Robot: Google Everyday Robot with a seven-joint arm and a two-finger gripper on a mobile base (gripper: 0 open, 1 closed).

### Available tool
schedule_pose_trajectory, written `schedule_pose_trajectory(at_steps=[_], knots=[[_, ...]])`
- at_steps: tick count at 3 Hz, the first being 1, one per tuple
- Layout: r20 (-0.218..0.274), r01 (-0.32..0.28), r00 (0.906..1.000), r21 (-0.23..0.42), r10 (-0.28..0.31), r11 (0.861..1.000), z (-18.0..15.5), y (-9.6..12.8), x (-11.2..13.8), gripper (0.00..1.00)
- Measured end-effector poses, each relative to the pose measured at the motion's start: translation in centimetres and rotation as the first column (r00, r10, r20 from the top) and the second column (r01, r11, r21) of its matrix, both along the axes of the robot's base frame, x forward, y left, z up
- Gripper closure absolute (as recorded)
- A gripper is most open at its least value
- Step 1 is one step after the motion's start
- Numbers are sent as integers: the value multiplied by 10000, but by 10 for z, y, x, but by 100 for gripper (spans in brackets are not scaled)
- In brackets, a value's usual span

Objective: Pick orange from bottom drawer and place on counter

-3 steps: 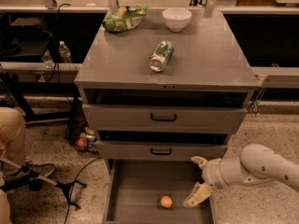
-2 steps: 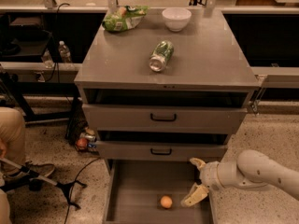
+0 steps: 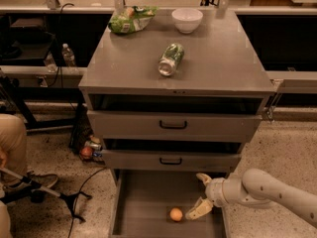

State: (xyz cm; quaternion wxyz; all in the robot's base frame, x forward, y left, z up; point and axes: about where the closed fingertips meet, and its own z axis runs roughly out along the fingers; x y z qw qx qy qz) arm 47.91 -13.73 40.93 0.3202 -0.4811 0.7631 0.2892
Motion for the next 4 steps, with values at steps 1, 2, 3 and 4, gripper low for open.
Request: schedule_pose_trajectory(at_steps=[1, 2, 3, 4], knots=[[-55, -2, 10000, 72, 2, 10000, -7, 0, 0, 0], [-189, 156, 9997, 235, -152, 9996, -36, -11, 2, 0], [-340, 555, 9980, 418, -541, 9976, -103, -31, 9, 0], [-525, 842, 9953, 446, -818, 9955, -150, -37, 17, 0]])
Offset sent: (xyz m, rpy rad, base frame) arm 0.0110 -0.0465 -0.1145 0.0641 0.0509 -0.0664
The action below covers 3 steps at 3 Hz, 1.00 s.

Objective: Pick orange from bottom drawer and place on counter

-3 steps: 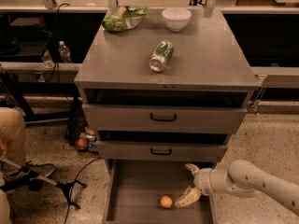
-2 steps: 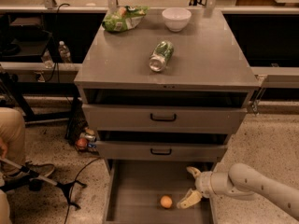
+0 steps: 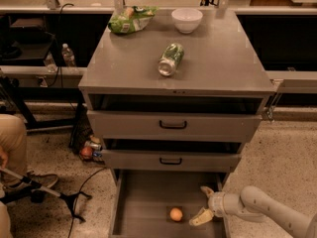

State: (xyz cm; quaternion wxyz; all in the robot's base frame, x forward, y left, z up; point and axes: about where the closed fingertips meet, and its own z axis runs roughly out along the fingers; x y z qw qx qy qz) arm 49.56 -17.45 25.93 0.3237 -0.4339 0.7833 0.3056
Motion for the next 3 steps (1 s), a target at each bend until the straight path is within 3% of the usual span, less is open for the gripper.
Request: schedule_pose_trajectory(at_steps=[1, 3], knots=[[-1, -1, 10000, 1, 1, 10000, 0, 0, 0, 0], [978, -810, 9919, -4, 806, 9967, -24, 20, 0, 0]])
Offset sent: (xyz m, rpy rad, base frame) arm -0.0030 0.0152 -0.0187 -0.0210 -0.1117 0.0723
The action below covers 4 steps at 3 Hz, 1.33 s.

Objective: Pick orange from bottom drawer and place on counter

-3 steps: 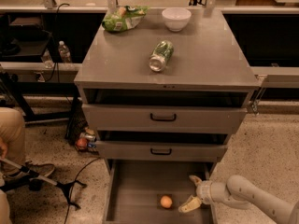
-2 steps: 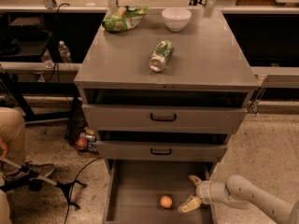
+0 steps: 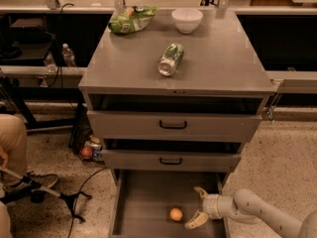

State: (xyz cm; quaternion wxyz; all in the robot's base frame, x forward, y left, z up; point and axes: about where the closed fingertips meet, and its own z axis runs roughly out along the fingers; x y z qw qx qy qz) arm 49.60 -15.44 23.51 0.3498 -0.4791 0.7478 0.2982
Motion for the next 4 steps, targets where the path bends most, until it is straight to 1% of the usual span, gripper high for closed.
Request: schedule_pose_trajectory(at_steps=[1, 2, 3, 4], knots=[[478, -453, 9978, -12, 453, 9990, -21, 14, 3, 0], [715, -771, 9944, -118, 777, 9970, -43, 30, 4, 0], [711, -893, 9934, -139, 901, 9959, -58, 40, 5, 0], [584, -909, 9941, -107, 914, 9958, -77, 46, 4, 0]])
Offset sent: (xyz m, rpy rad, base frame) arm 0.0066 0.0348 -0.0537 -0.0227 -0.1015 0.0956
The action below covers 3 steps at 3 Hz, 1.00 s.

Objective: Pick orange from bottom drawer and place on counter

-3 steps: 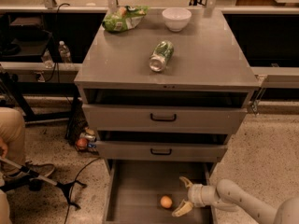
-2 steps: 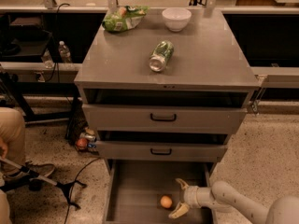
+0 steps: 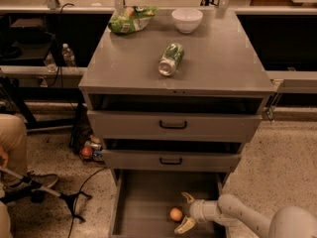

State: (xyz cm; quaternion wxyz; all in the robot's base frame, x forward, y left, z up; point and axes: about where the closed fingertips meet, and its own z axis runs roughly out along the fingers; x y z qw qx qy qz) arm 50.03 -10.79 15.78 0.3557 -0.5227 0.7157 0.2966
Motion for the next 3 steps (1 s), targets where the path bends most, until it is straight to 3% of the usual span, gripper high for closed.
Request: schedule_pose_trajectory(at_steps=[1, 3], knots=[[-149, 9, 9999, -3, -9, 10000, -31, 8, -1, 0], [-127, -171, 9998, 47, 171, 9998, -35, 14, -4, 0]])
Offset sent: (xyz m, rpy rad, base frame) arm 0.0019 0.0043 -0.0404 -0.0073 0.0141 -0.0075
